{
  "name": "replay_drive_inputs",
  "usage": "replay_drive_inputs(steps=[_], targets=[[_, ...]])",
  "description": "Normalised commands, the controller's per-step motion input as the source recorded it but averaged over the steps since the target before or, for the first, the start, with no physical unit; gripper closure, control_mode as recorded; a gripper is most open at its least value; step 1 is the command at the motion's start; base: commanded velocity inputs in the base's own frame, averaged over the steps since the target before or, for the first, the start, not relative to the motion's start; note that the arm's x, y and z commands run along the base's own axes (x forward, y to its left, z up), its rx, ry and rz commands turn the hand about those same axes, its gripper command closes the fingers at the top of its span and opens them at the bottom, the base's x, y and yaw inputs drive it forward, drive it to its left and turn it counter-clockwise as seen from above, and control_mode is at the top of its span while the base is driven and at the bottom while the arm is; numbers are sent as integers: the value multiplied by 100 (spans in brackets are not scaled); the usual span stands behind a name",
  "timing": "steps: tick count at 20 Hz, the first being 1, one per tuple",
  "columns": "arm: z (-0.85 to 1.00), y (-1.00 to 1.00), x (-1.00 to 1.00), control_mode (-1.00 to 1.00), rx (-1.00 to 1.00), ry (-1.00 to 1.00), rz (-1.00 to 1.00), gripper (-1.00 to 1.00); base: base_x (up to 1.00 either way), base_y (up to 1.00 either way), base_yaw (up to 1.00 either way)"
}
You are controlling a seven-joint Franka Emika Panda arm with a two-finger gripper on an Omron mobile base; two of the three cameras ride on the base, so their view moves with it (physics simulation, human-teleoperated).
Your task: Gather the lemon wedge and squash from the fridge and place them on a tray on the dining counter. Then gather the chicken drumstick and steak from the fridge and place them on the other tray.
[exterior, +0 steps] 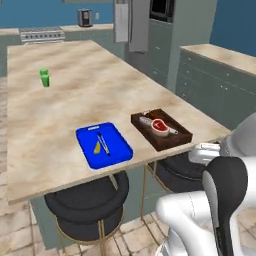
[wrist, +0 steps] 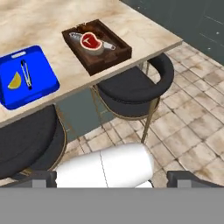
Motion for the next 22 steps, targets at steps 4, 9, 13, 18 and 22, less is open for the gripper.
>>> replay_drive_inputs(steps=[4, 9, 13, 18, 22], targets=[[0, 0, 0, 100, 0, 0, 0, -100, 4, -100, -37], [0, 0, 0, 100, 0, 0, 0, -100, 17, -100, -15], [0, 0, 0, 100, 0, 0, 0, -100, 26, -100, -1], [0, 0, 0, 100, 0, 0, 0, -100, 42, -100, 0], [0, 0, 0, 100, 0, 0, 0, -100, 78, -100, 3]])
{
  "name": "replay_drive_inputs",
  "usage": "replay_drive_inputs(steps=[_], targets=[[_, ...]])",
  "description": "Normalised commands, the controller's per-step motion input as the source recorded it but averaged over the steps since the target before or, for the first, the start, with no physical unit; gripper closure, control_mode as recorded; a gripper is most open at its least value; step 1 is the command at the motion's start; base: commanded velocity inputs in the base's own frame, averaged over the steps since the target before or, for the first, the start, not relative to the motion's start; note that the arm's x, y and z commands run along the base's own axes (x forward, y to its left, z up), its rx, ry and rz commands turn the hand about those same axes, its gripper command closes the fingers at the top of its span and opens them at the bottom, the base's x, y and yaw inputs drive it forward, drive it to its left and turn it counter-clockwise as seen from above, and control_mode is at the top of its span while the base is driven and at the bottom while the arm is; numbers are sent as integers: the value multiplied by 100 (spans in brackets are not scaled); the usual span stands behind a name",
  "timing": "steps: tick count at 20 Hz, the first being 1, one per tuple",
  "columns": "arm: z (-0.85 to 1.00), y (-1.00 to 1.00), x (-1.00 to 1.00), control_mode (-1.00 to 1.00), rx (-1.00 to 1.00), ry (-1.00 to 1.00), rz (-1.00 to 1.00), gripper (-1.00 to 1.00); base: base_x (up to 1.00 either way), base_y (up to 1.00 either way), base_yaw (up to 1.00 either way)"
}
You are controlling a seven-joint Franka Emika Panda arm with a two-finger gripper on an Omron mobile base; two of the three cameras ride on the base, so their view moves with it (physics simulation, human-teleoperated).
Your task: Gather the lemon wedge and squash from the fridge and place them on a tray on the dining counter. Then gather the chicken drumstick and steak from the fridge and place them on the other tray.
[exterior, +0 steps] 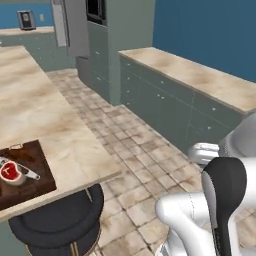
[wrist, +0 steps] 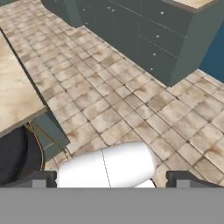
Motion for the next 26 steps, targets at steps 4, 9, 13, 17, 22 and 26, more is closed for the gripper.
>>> replay_drive_inputs(steps=[4, 9, 13, 17, 22, 26], targets=[[0, 0, 0, 100, 0, 0, 0, -100, 97, -97, 7], [0, 0, 0, 100, 0, 0, 0, -100, 100, -72, 13], [0, 0, 0, 100, 0, 0, 0, -100, 100, -49, 16], [0, 0, 0, 100, 0, 0, 0, -100, 100, -9, 10], [0, 0, 0, 100, 0, 0, 0, -100, 100, 4, 1], [0, 0, 0, 100, 0, 0, 0, -100, 100, 27, -3]])
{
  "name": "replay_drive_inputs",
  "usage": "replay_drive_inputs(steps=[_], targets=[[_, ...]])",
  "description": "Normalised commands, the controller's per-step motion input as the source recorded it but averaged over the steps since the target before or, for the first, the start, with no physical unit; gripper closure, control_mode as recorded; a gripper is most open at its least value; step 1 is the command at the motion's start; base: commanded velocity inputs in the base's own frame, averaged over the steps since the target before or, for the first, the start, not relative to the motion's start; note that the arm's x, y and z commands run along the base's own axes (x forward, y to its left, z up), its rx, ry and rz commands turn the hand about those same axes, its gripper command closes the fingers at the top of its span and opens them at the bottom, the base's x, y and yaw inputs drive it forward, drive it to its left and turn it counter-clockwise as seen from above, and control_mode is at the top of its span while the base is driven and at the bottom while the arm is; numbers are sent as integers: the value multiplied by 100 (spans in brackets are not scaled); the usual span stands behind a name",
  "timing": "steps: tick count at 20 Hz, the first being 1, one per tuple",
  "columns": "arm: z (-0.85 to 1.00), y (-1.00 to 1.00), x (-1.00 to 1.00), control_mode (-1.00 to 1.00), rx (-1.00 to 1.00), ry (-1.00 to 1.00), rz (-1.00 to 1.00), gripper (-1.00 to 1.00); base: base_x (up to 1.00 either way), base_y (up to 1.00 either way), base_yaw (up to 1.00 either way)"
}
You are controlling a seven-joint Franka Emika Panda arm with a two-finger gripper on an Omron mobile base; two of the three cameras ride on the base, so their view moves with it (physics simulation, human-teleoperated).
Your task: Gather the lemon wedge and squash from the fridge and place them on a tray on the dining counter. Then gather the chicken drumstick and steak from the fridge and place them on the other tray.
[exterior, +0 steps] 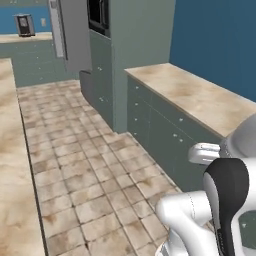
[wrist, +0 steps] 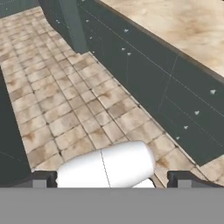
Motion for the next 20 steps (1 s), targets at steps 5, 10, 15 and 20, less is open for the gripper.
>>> replay_drive_inputs(steps=[5, 10, 15, 20], targets=[[0, 0, 0, 100, 0, 0, 0, -100, 100, 48, -9], [0, 0, 0, 100, 0, 0, 0, -100, 100, 38, 0], [0, 0, 0, 100, 0, 0, 0, -100, 100, 15, 9], [0, 0, 0, 100, 0, 0, 0, -100, 100, 6, 14]])
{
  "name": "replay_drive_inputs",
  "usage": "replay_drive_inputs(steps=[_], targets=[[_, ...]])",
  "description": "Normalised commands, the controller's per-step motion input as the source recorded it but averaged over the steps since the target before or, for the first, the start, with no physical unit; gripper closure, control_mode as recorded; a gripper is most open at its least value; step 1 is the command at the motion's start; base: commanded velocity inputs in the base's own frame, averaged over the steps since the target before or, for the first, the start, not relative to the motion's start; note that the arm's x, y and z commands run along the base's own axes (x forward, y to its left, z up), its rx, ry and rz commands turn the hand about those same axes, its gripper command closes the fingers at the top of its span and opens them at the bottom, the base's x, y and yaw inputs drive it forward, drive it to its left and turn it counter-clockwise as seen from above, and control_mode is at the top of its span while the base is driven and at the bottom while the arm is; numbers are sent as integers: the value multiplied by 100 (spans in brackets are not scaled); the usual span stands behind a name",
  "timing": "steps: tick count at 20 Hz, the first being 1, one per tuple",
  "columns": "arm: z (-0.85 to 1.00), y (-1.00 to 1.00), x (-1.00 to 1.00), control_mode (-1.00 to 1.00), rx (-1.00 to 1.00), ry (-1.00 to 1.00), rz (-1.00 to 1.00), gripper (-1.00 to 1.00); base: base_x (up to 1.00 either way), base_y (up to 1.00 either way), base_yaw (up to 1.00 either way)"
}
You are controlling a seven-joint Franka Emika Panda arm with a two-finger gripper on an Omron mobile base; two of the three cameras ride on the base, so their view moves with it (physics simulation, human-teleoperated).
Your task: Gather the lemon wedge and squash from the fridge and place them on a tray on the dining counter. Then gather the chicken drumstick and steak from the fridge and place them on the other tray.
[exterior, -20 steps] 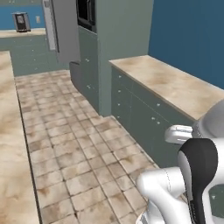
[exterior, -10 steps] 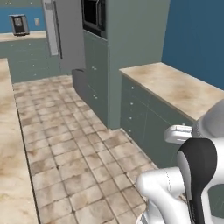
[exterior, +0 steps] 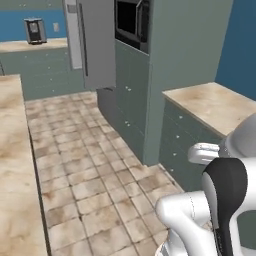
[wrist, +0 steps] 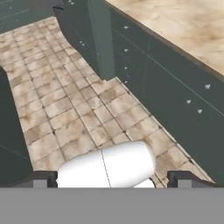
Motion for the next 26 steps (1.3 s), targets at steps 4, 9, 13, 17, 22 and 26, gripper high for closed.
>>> replay_drive_inputs(steps=[4, 9, 13, 17, 22, 26], targets=[[0, 0, 0, 100, 0, 0, 0, -100, 100, 3, 15], [0, 0, 0, 100, 0, 0, 0, -100, 100, 2, 15], [0, 0, 0, 100, 0, 0, 0, -100, 100, 4, 15], [0, 0, 0, 100, 0, 0, 0, -100, 100, 8, 14], [0, 0, 0, 100, 0, 0, 0, -100, 100, 13, 12], [0, 0, 0, 100, 0, 0, 0, -100, 100, 20, 9]])
